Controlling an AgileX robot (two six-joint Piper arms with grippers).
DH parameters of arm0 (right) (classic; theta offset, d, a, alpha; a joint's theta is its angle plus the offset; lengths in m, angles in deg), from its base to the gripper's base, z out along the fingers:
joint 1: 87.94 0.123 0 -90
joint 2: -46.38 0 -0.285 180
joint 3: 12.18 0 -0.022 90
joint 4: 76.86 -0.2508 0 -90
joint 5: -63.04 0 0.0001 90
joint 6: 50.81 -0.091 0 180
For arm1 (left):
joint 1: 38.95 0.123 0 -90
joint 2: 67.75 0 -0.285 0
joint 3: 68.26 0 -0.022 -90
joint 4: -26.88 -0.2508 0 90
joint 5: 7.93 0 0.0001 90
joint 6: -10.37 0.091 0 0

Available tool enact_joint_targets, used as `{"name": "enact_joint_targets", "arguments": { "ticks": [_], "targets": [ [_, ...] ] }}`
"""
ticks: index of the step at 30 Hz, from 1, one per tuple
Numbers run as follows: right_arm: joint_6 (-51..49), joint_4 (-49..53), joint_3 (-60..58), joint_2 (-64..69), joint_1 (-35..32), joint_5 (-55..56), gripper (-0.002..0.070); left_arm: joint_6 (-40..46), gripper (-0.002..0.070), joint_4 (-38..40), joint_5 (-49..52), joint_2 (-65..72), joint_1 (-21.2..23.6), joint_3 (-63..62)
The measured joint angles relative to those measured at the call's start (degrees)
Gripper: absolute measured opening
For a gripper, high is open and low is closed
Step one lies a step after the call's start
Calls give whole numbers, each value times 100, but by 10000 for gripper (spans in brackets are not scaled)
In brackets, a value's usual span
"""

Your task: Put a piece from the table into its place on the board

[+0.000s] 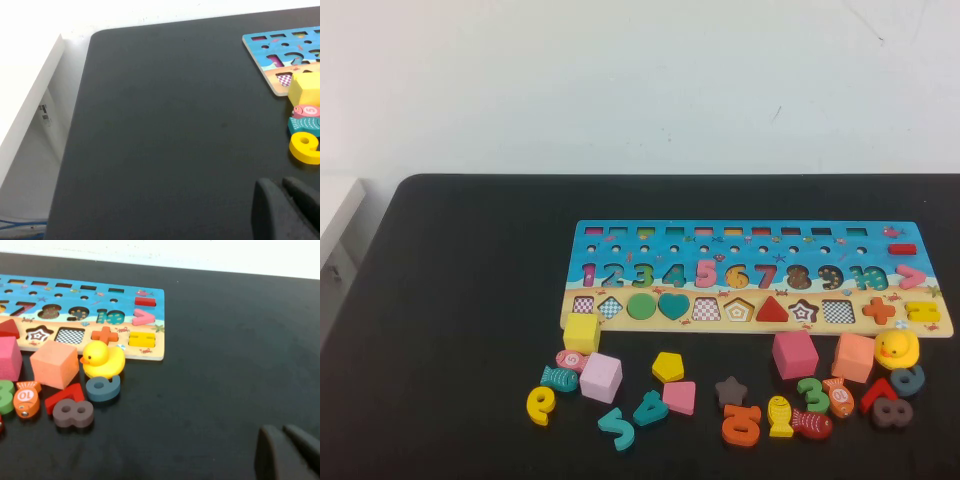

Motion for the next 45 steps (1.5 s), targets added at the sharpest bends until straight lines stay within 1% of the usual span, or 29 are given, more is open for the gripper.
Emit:
{"name": "enact_joint_targets", "arguments": {
  "ticks": [27,32,34,39,45],
  "targets": [
    [0,-10,0,0,0,0,18,37,-1,-45,-12,0,0,10],
    [0,-10,0,0,0,0,18,98,-1,-61,-642,0,0,48],
    [0,-10,0,0,0,0,19,106,-1,-70,-1073,0,0,48],
    [0,-10,0,0,0,0,19,111,-1,-264,-2516,0,0,48],
    [0,-10,0,0,0,0,19,149,-1,-308,-3852,0,0,48]
  ]
}}
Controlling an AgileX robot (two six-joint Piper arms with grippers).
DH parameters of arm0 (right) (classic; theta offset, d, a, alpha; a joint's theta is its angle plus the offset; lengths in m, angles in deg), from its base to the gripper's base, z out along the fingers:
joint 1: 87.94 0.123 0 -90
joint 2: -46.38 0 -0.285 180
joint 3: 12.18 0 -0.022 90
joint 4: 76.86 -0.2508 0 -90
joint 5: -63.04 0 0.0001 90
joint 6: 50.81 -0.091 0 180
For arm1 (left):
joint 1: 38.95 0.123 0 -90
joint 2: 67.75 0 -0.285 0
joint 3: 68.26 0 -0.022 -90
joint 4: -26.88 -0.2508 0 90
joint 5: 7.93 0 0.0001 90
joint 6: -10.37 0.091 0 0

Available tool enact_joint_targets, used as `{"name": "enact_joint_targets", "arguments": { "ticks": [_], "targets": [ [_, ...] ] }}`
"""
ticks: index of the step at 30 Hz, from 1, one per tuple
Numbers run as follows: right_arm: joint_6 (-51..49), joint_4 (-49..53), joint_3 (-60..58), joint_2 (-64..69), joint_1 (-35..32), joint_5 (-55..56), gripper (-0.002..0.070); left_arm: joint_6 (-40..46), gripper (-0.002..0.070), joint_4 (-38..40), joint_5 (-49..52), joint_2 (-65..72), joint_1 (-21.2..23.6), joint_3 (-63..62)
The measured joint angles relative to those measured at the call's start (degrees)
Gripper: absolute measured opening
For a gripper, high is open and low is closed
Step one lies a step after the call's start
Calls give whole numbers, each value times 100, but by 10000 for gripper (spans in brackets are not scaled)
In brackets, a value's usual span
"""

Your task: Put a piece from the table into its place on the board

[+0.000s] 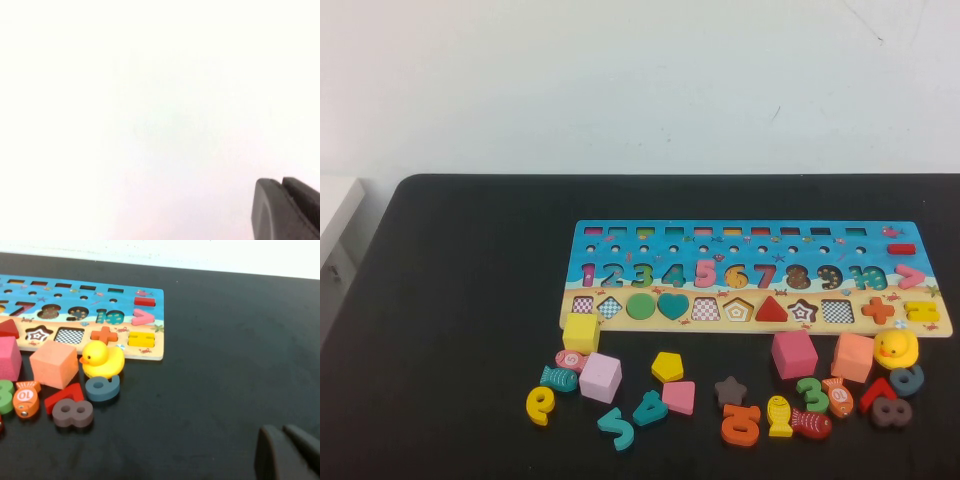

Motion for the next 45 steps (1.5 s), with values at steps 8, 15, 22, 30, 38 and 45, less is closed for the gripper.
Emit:
{"name": "enact_joint_targets", "arguments": {
  "ticks": [8,15,22,30,38,45],
  "targets": [
    [0,0,0,0,0,0,19,-13,-1,242,-1479,0,0,0],
    [0,0,0,0,0,0,19,151,-1,454,992,27,0,-1098],
    [0,0,0,0,0,0,18,139,-1,479,3597,1261,0,-3027],
    [0,0,0,0,0,0,18,113,-1,1021,4219,2960,0,-3622],
    [0,0,0,0,0,0,19,709,-1,2327,5171,5319,0,-4511],
    [0,0,0,0,0,0,18,1301,-1,2716,5375,7440,-709,-5596]
  ]
}}
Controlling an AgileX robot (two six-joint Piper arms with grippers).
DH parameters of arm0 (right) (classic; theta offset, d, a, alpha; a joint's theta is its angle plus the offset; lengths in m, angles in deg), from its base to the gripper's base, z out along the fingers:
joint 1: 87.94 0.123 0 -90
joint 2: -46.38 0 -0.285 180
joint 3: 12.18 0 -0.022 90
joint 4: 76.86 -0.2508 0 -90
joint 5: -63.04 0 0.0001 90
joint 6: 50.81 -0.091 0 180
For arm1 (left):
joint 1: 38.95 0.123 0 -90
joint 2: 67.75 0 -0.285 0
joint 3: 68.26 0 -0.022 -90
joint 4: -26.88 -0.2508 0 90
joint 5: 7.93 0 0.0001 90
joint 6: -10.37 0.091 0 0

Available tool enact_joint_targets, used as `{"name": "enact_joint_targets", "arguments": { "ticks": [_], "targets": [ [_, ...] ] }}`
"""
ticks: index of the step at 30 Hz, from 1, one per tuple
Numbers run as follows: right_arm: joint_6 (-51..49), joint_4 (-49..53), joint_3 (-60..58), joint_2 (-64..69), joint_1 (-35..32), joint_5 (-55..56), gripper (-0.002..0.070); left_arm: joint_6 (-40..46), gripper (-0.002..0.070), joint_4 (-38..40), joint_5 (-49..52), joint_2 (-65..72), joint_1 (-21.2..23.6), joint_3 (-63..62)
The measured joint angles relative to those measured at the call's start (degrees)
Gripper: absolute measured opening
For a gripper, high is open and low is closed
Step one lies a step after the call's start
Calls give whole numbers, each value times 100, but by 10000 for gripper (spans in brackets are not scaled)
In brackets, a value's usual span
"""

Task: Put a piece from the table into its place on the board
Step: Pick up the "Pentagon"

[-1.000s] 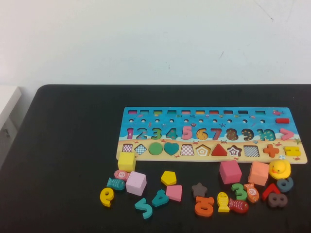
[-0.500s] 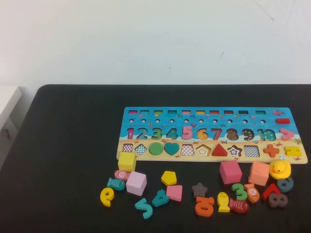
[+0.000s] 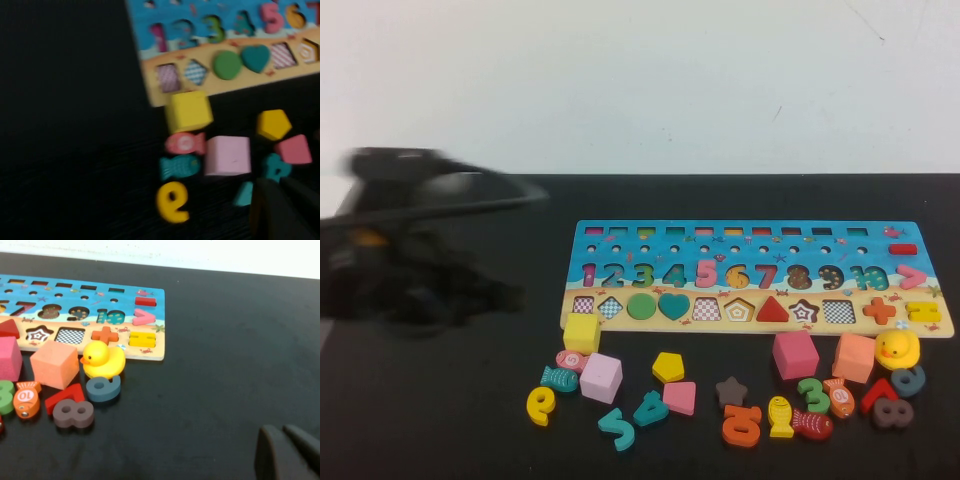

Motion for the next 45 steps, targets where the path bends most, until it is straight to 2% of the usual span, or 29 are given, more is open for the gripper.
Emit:
{"name": "enact_joint_targets", "arguments": {
  "ticks": [6,11,13,16,20,24,28,34,39,41,45],
  "targets": [
    [0,0,0,0,0,0,18,-107,-1,61,-36,1477,-964,-844],
    [0,0,0,0,0,0,19,-254,3,86,22,2481,-1445,-1450],
    [0,0,0,0,0,0,18,-267,34,86,131,2843,-1577,-1722],
    [0,0,0,0,0,0,18,-278,151,57,388,3289,-1728,-2123],
    [0,0,0,0,0,0,18,-264,363,-37,785,3793,-1819,-2678],
    [0,0,0,0,0,0,19,-249,436,-244,992,4221,-1819,-3210],
    [0,0,0,0,0,0,18,-289,450,-510,1181,4633,-1819,-3574],
    [0,0,0,0,0,0,18,-1029,452,-903,1241,5065,-1819,-3744],
    [0,0,0,0,0,0,18,-1268,451,-1028,1215,5141,-1819,-3769],
    [0,0,0,0,0,0,19,-1393,432,-1152,1160,5141,-1828,-3769],
    [0,0,0,0,0,0,19,-1809,349,-1554,1109,5141,-1828,-3780]
  ]
}}
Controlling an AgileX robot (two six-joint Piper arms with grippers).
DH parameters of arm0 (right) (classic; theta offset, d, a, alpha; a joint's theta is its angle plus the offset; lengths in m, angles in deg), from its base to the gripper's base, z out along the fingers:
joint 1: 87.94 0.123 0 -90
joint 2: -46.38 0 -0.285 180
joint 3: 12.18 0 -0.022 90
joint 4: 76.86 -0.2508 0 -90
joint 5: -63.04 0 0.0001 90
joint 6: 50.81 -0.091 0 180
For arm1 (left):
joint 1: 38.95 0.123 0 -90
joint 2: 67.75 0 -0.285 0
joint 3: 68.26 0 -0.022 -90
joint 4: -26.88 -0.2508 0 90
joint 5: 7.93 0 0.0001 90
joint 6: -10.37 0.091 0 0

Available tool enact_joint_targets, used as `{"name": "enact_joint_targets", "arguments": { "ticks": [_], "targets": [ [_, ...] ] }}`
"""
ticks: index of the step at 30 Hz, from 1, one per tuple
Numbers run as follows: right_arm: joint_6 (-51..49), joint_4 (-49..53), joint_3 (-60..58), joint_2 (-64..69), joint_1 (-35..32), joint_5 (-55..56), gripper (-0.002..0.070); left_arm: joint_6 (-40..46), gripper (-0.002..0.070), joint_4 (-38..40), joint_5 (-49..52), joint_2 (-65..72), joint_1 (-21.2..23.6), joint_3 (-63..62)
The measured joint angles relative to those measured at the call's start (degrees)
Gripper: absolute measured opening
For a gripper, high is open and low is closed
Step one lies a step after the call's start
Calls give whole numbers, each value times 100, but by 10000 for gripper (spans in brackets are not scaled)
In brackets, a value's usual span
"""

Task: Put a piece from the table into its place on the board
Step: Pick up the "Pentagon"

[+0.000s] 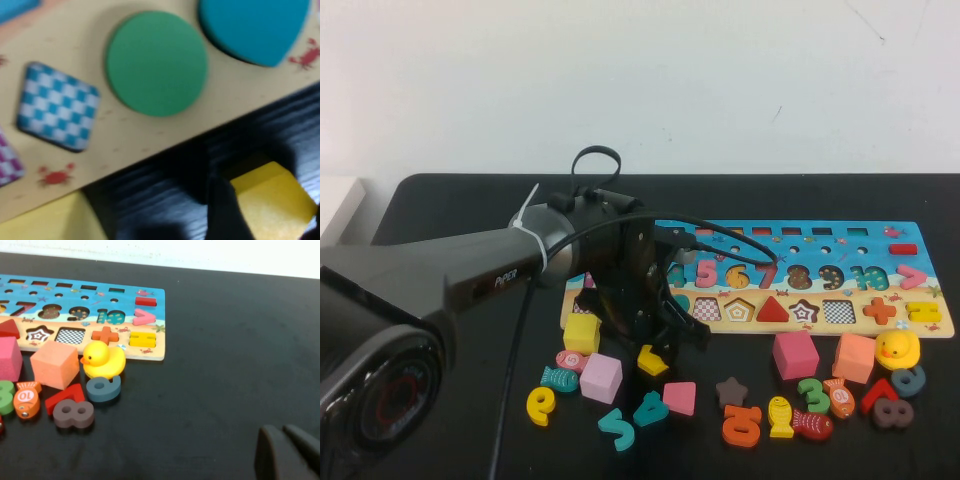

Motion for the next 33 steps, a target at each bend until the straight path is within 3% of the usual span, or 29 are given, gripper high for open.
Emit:
{"name": "enact_joint_targets", "arguments": {
  "ticks": [4,16,33],
  "targets": [
    [0,0,0,0,0,0,18,-264,312,-294,0,0,0,0],
    [0,0,0,0,0,0,19,-387,310,-481,563,-19,0,-467],
    [0,0,0,0,0,0,18,-20,310,305,536,299,0,-676]
  ]
}}
